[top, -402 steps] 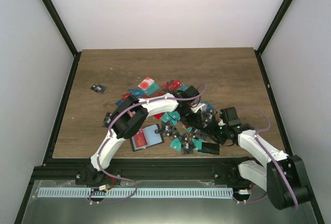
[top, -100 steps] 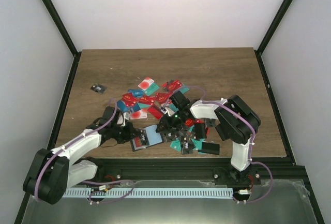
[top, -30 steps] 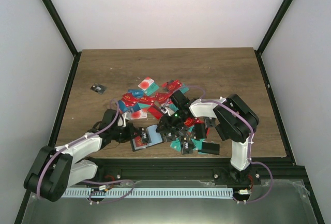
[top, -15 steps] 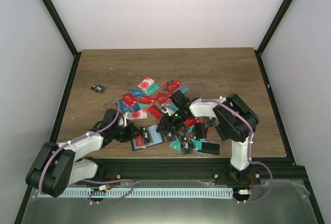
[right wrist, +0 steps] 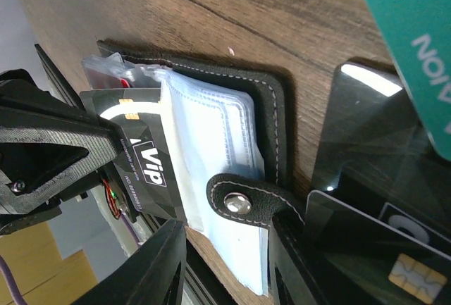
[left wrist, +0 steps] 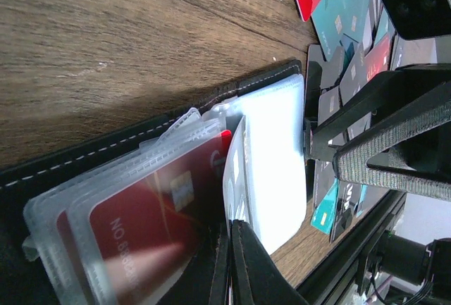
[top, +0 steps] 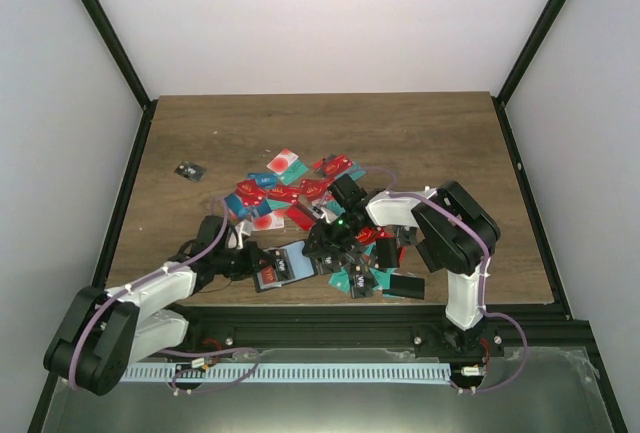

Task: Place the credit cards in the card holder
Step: Insert the credit card into the card holder.

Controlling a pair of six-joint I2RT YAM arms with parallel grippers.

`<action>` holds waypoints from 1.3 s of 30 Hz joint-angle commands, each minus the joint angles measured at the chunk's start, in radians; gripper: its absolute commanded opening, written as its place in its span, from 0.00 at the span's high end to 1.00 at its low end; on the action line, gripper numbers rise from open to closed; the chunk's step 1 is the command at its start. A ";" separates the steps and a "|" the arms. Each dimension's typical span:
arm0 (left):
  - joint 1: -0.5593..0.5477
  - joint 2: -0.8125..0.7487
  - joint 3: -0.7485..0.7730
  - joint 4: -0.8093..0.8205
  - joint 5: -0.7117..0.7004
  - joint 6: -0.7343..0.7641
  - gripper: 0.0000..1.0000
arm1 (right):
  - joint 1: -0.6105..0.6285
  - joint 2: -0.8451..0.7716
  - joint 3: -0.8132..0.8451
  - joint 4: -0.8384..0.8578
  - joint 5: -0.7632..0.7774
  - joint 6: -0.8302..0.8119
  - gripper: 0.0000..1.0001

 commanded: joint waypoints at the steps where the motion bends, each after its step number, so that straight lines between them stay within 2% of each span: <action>1: -0.008 -0.005 -0.023 -0.042 -0.022 -0.010 0.96 | 0.012 0.082 -0.033 -0.022 0.152 0.021 0.64; 18: -0.060 0.112 -0.015 0.151 -0.042 -0.094 0.96 | 0.011 0.091 -0.051 -0.009 0.140 0.022 0.66; 31: -0.111 0.183 0.001 0.225 -0.107 -0.161 0.96 | 0.010 0.083 -0.045 0.003 0.129 0.032 0.66; 39: -0.131 0.260 -0.004 0.315 -0.098 -0.199 0.96 | 0.007 0.082 -0.045 0.035 0.099 0.056 0.67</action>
